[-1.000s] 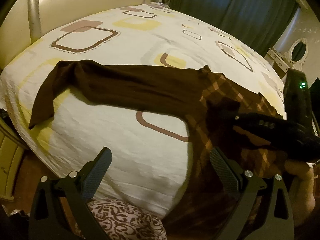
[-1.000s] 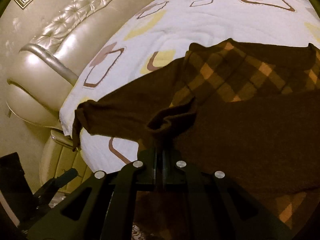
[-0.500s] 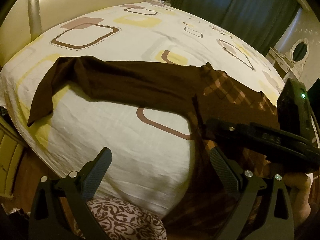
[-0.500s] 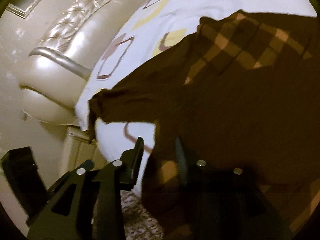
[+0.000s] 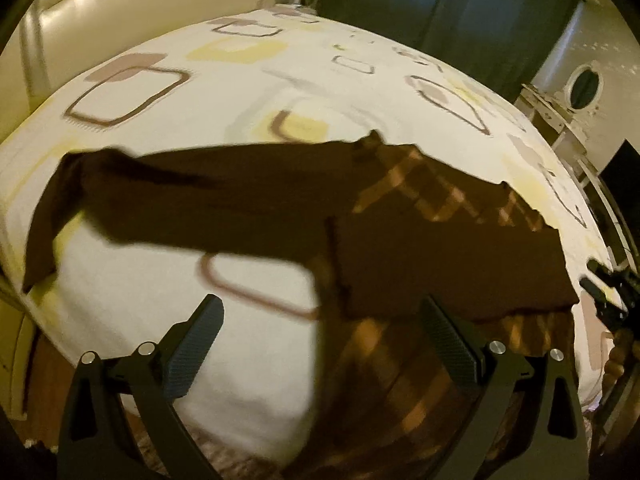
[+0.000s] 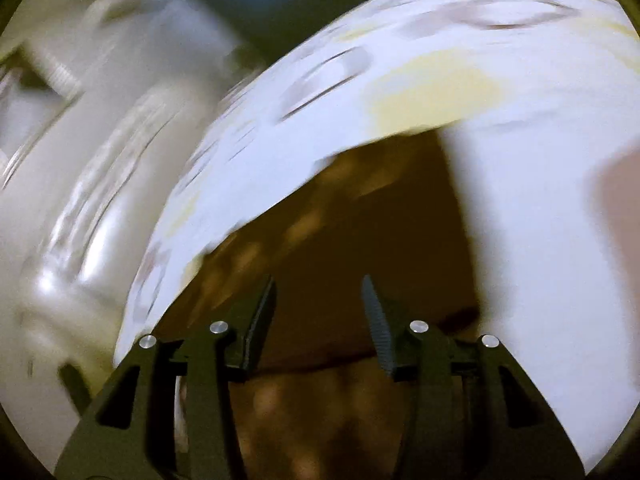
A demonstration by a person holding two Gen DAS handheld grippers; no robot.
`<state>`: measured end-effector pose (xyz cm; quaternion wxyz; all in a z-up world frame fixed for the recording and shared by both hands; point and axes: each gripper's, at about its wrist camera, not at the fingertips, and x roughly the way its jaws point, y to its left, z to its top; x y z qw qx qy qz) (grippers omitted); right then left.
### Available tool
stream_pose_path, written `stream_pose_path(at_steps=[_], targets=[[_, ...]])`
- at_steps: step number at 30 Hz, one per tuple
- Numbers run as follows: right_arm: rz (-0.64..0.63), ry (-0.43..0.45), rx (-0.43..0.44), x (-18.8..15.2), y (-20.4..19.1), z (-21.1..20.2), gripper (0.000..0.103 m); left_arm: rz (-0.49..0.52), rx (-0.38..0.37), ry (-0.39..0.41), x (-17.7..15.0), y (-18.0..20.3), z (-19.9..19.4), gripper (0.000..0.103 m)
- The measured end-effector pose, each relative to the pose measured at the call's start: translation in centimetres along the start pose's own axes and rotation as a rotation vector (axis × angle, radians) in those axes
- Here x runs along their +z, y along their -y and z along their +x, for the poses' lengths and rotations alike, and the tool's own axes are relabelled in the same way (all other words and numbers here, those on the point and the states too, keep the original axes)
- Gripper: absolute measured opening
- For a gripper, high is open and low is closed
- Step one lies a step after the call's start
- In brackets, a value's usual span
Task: Fold small clothes
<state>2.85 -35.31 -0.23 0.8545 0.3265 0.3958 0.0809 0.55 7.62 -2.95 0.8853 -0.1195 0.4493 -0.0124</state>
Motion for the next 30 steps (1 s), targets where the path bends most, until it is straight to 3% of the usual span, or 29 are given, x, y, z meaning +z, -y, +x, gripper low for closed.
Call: stream_pose_path(at_steps=[3, 8, 9, 10, 11, 13, 17, 24, 27, 29, 30], targets=[[0.114, 0.006, -0.032, 1.5, 5.1, -0.5, 0.045, 0.022, -0.013, -0.01, 1.1, 2.0, 1.8, 0.098], [0.22, -0.091, 0.058, 0.9, 8.4, 2.1, 0.043, 0.049, -0.009, -0.041, 1.8, 4.1, 4.4, 0.098], [0.218, -0.096, 0.067, 0.7, 8.5, 2.5, 0.035, 0.049, -0.004, -0.052, 1.8, 4.3, 4.9, 0.098], [0.203, -0.1, 0.066, 0.4, 8.3, 2.8, 0.016, 0.045, -0.001, -0.065, 1.8, 4.4, 5.4, 0.098], [0.19, -0.117, 0.063, 0.4, 8.3, 3.2, 0.008, 0.042, 0.002, -0.074, 1.7, 4.4, 5.7, 0.098], [0.165, -0.133, 0.054, 0.3, 8.5, 3.5, 0.007, 0.042, 0.012, -0.1, 1.4, 4.5, 6.6, 0.098], [0.16, -0.087, 0.022, 0.8, 9.4, 2.0, 0.006, 0.063, 0.033, -0.106, 0.9, 4.6, 7.4, 0.098], [0.195, -0.095, 0.06, 0.5, 10.2, 2.2, 0.012, 0.082, 0.047, -0.102, 0.6, 4.5, 8.0, 0.098], [0.156, -0.013, 0.0, 0.8, 9.1, 0.2, 0.012, 0.085, 0.038, -0.107, 0.6, 4.4, 8.0, 0.098], [0.107, 0.038, 0.016, 1.0, 7.2, -1.0, 0.015, 0.084, 0.032, -0.11, 0.6, 4.3, 8.1, 0.098], [0.087, 0.051, 0.038, 1.0, 6.3, -1.3, 0.022, 0.085, 0.028, -0.111, 0.6, 4.2, 8.2, 0.098]])
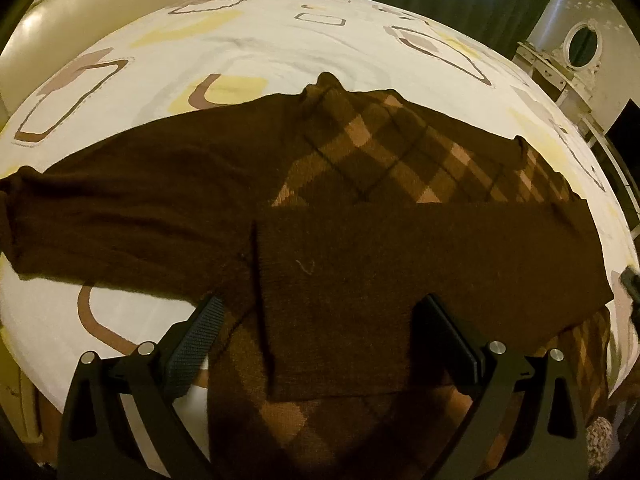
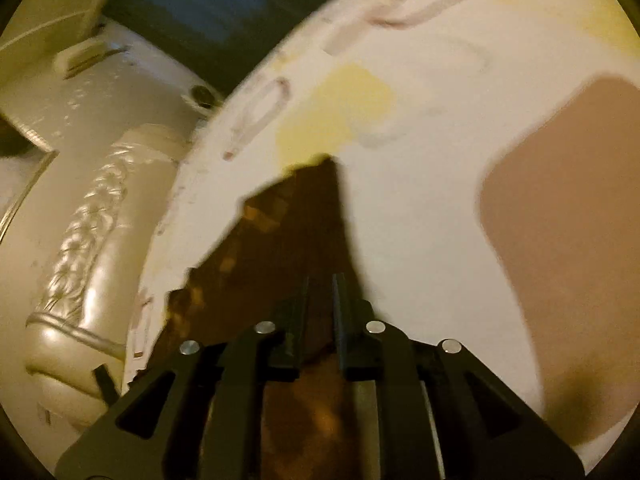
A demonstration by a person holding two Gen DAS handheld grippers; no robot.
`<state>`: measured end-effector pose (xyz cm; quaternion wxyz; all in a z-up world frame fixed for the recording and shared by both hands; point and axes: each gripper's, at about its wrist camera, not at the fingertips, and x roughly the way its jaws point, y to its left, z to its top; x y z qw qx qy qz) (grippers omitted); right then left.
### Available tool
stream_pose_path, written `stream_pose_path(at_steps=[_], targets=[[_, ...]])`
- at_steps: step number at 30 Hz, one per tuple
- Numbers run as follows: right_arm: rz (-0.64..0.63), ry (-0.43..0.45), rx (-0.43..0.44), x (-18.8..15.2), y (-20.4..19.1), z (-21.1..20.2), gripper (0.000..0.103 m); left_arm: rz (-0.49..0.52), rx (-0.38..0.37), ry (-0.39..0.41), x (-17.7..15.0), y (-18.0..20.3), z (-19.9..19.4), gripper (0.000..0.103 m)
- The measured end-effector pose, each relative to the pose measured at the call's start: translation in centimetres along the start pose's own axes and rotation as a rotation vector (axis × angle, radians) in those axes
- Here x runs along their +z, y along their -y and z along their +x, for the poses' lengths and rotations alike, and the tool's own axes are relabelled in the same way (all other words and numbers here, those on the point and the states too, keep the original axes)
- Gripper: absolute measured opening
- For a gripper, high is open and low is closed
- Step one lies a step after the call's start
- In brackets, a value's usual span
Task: Fold small clothes
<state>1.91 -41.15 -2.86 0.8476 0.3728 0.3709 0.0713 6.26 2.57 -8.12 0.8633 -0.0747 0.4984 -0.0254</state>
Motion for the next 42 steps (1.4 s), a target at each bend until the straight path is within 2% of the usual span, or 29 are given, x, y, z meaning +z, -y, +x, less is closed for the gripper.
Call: stream_pose_path(at_steps=[1, 5, 8, 10, 12, 15, 18, 21, 25, 33, 35, 40, 42], targets=[[-0.023, 0.004, 0.025, -0.1, -0.9, -0.1, 0.028, 0.001, -0.002, 0.0, 0.0, 0.0, 0.0, 0.098], [-0.107, -0.071, 0.125, -1.8, -4.6, 2.3, 0.035, 0.027, -0.009, 0.004, -0.2, 0.0, 0.2, 0.098], [-0.124, -0.167, 0.089, -3.7, -5.5, 5.9, 0.037, 0.044, -0.017, -0.001, -0.2, 0.0, 0.2, 0.098], [-0.095, -0.252, 0.029, -5.1, -4.3, 8.5, 0.036, 0.064, -0.03, 0.002, -0.3, 0.0, 0.1, 0.098], [-0.091, -0.221, 0.053, -5.3, -4.0, 8.7, 0.036, 0.076, -0.054, 0.012, -0.4, -0.3, -0.1, 0.098], [-0.111, -0.231, 0.045, -5.3, -4.2, 8.6, 0.036, 0.117, -0.072, 0.027, -0.8, -0.3, -0.5, 0.098], [-0.096, -0.239, 0.042, -5.1, -4.1, 8.7, 0.037, 0.182, -0.028, 0.051, -1.4, -0.1, -1.5, 0.098], [-0.086, -0.236, 0.039, -5.3, -4.2, 8.2, 0.039, 0.206, 0.026, 0.084, -1.8, -1.1, -2.9, 0.098], [-0.095, -0.229, 0.039, -5.5, -4.2, 8.1, 0.046, 0.15, 0.088, 0.107, -2.5, -5.1, -4.9, 0.098], [-0.089, -0.218, 0.04, -5.5, -4.6, 8.3, 0.053, -0.176, 0.227, 0.054, -3.6, -18.6, -6.8, 0.098], [-0.082, -0.218, 0.047, -5.5, -4.6, 8.3, 0.053, -0.199, 0.251, 0.065, -3.6, -20.5, -7.4, 0.098], [-0.055, -0.221, 0.059, -5.4, -4.5, 8.5, 0.053, -0.177, 0.341, 0.073, -2.6, -24.1, -7.9, 0.098], [-0.055, -0.219, 0.057, -5.4, -4.5, 8.6, 0.053, -0.174, 0.356, 0.064, -2.2, -25.1, -7.7, 0.098]])
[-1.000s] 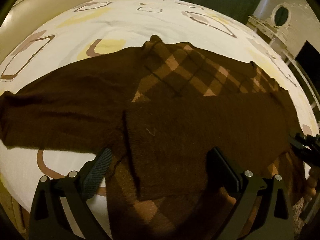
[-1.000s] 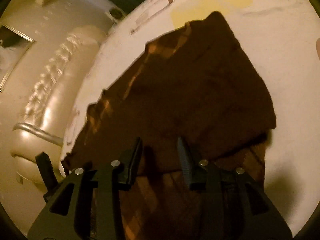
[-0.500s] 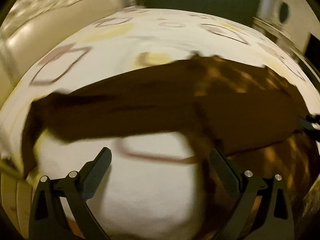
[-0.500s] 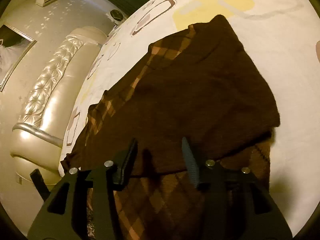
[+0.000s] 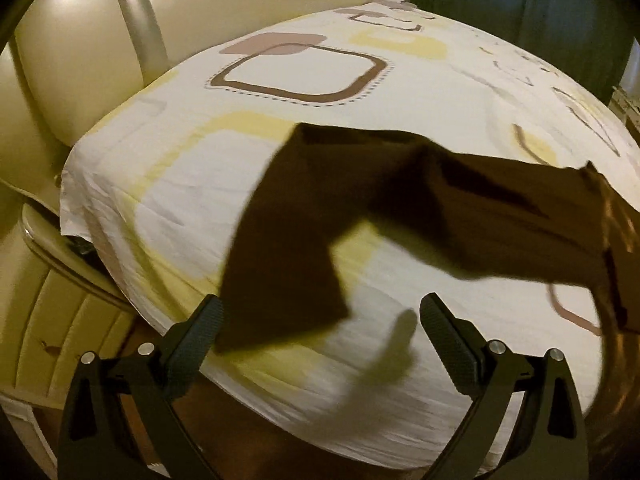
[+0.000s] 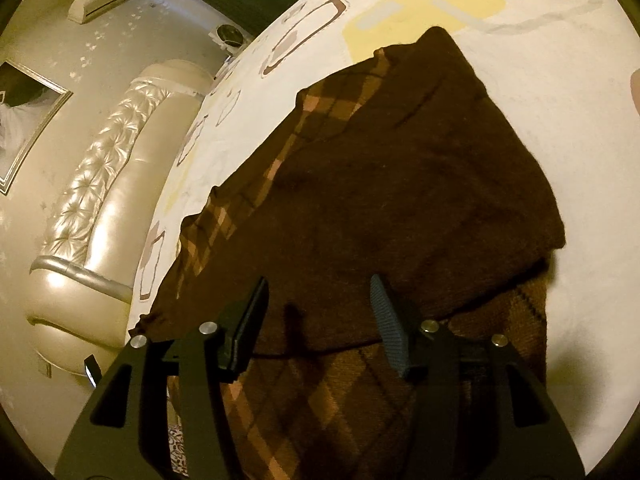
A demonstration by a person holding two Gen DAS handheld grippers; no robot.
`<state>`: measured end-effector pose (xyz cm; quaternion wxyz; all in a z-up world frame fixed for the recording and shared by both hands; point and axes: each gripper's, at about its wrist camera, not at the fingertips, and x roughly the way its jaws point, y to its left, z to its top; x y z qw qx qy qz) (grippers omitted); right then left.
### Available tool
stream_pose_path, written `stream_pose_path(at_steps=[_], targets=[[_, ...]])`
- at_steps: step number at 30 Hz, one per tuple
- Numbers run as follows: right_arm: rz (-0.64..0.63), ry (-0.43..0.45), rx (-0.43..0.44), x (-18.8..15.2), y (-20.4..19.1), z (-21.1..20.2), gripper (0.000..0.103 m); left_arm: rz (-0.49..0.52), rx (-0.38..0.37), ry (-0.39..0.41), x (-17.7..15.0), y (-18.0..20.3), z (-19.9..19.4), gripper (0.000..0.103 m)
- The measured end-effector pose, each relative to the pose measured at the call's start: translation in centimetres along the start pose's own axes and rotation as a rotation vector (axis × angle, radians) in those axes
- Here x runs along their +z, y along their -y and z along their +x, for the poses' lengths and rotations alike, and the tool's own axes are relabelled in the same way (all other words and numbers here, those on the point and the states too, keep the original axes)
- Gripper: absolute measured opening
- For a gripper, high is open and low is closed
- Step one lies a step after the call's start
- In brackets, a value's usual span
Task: Fold small clothes
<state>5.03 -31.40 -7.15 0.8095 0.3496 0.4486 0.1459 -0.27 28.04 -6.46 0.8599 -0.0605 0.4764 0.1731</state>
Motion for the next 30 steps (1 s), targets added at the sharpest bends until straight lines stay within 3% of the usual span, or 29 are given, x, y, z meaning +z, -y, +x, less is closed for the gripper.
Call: stream_pose_path(at_steps=[2, 3, 4, 10, 13, 16, 18, 26, 30], targets=[[-0.002, 0.002, -0.004, 0.0, -0.1, 0.0, 0.053, 0.016, 0.011, -0.007, 0.3, -0.4, 0.4, 0.096], [-0.002, 0.003, -0.005, -0.1, -0.1, 0.1, 0.053, 0.023, 0.007, -0.007, 0.2, -0.5, 0.4, 0.084], [-0.001, 0.004, -0.006, -0.1, -0.1, 0.1, 0.053, 0.032, -0.004, -0.015, 0.2, -0.6, 0.6, 0.064], [0.012, 0.008, -0.008, 0.0, 0.0, 0.1, 0.053, 0.014, -0.069, -0.034, 0.1, -1.7, 0.5, 0.053], [0.012, 0.009, -0.012, 0.0, 0.0, 0.1, 0.053, 0.011, -0.106, -0.046, 0.1, -2.3, 0.3, 0.033], [0.02, 0.012, -0.011, 0.0, 0.0, 0.0, 0.053, -0.007, -0.19, -0.056, 0.3, -3.3, 0.0, 0.018], [0.022, 0.014, -0.012, 0.0, 0.0, 0.0, 0.053, -0.022, -0.227, -0.062, 0.3, -3.9, -0.5, 0.011], [0.028, 0.019, -0.016, 0.0, 0.1, 0.0, 0.053, -0.06, -0.368, -0.051, 1.5, -4.6, -3.9, 0.005], [0.04, 0.016, -0.015, 0.0, 0.1, -0.2, 0.053, -0.063, -0.507, -0.026, 3.4, -2.9, -7.7, 0.005]])
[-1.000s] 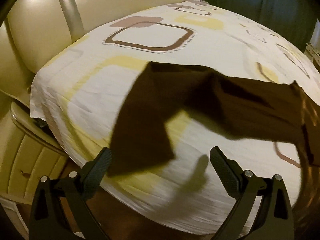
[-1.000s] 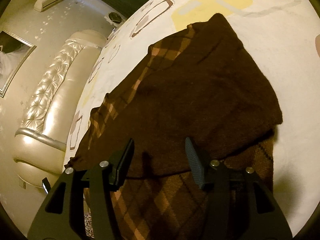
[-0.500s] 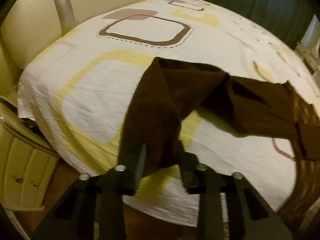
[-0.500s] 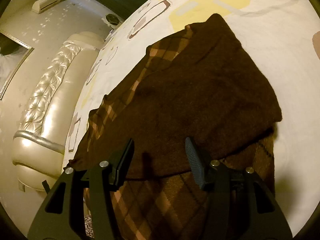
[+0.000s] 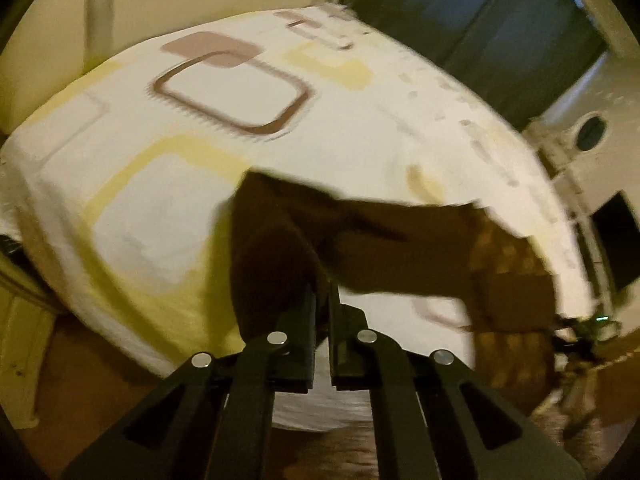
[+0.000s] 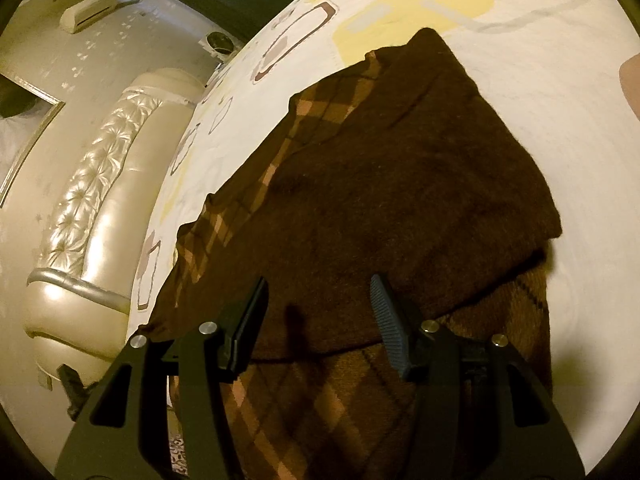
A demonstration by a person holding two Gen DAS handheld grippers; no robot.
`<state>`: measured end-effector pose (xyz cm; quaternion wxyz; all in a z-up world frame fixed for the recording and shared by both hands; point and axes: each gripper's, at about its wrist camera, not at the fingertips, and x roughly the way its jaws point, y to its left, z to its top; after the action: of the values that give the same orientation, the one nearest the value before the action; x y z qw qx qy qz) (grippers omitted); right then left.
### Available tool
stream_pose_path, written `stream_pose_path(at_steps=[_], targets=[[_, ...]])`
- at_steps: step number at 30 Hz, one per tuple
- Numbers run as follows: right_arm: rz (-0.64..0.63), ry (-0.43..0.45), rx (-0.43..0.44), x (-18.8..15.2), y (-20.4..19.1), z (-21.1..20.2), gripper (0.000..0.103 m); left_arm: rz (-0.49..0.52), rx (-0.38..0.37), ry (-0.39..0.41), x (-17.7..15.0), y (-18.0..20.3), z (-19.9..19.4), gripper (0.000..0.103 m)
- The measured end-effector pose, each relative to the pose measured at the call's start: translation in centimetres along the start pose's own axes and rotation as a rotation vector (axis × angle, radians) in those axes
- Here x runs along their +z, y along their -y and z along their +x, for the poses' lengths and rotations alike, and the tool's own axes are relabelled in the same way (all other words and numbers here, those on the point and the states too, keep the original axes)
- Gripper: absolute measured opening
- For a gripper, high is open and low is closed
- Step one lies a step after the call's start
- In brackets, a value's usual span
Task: Fold small clothes
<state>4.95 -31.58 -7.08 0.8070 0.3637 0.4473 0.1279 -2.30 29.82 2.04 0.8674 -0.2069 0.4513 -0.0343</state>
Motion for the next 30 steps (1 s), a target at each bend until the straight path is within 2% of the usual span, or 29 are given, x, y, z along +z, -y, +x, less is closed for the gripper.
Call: stream_pose_path(at_steps=[5, 8, 14, 18, 23, 27, 30], targets=[[0.01, -0.004, -0.003, -0.1, -0.1, -0.6, 0.053, 0.048, -0.148, 0.056, 3.2, 6.2, -2.7, 0.005], [-0.007, -0.005, -0.011, -0.3, -0.4, -1.3, 0.053, 0.105, -0.252, 0.065, 5.5, 12.2, -3.3, 0.005], [-0.044, -0.021, 0.01, -0.4, -1.1, -3.0, 0.054, 0.292, -0.369, 0.001, 6.5, 25.0, -0.7, 0.005], [-0.078, -0.032, 0.038, -0.3, -1.5, -4.3, 0.054, 0.38, -0.43, -0.071, 5.3, 32.9, 3.1, 0.005], [-0.074, -0.013, 0.05, 0.5, -0.6, -6.0, 0.054, 0.446, -0.48, -0.172, 2.4, 40.6, 9.1, 0.005], [-0.027, 0.003, 0.057, 1.3, 1.2, -7.0, 0.054, 0.485, -0.449, -0.248, -0.5, 43.9, 14.1, 0.005], [-0.014, 0.006, 0.052, 1.6, 2.2, -7.5, 0.054, 0.479, -0.428, -0.322, -2.8, 44.9, 17.9, 0.005]])
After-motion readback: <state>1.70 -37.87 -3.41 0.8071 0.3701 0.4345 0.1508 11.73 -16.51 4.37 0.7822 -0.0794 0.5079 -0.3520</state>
